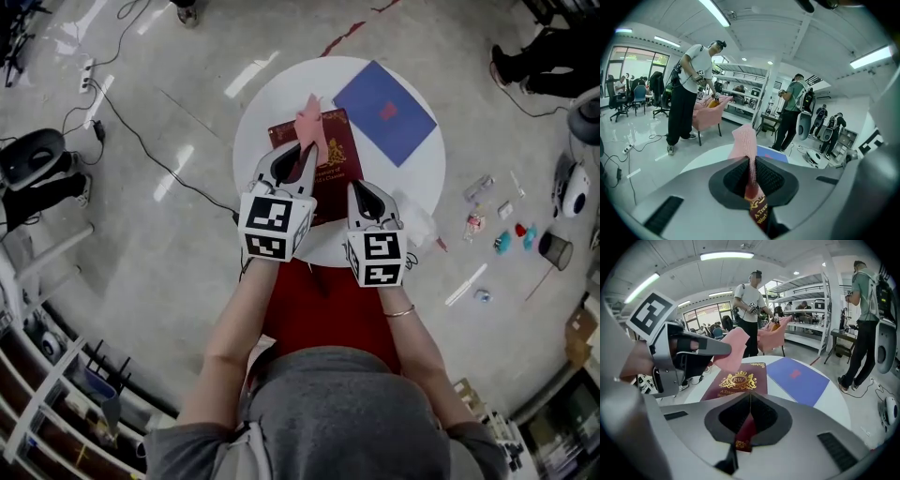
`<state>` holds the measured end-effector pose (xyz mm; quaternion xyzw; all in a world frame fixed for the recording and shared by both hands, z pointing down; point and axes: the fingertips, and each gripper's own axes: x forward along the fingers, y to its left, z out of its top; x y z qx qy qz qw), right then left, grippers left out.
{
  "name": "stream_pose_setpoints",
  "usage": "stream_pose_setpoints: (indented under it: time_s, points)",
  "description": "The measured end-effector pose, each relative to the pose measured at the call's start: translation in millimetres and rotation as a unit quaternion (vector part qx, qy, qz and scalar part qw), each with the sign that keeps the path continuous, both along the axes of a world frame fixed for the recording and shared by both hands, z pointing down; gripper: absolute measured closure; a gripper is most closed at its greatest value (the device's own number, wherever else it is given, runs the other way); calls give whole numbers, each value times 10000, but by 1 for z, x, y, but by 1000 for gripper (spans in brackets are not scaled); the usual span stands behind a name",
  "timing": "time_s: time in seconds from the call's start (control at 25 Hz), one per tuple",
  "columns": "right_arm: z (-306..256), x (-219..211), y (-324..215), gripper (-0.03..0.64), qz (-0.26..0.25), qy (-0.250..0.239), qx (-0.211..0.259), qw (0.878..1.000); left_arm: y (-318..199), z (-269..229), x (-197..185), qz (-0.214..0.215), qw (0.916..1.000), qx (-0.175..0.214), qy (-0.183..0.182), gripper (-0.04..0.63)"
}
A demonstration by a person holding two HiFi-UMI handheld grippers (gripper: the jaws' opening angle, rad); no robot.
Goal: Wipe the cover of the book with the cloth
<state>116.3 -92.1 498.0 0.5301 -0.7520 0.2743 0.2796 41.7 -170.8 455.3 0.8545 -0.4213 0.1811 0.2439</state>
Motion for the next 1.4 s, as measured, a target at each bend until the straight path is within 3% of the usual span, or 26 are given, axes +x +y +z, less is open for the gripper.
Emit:
stream_pose_setpoints:
  time_s: [0.36, 0.6, 0.84, 1.4]
  points:
    - [6, 4, 0, 588, -135, -67, -152, 9998, -21, 13, 59, 369, 9990, -193, 170, 561]
    - [9, -1, -4, 588, -259, -68, -191, 9995, -24, 46, 70, 466, 9958, -744, -257, 561]
    - [14, -8, -3, 588, -401, -11, -271, 9988, -18, 64, 54, 408, 9923, -954, -675, 560]
    - [26, -24, 7, 588, -453, 171, -558, 9973, -15, 70, -23, -237, 9909, -1029, -834, 560]
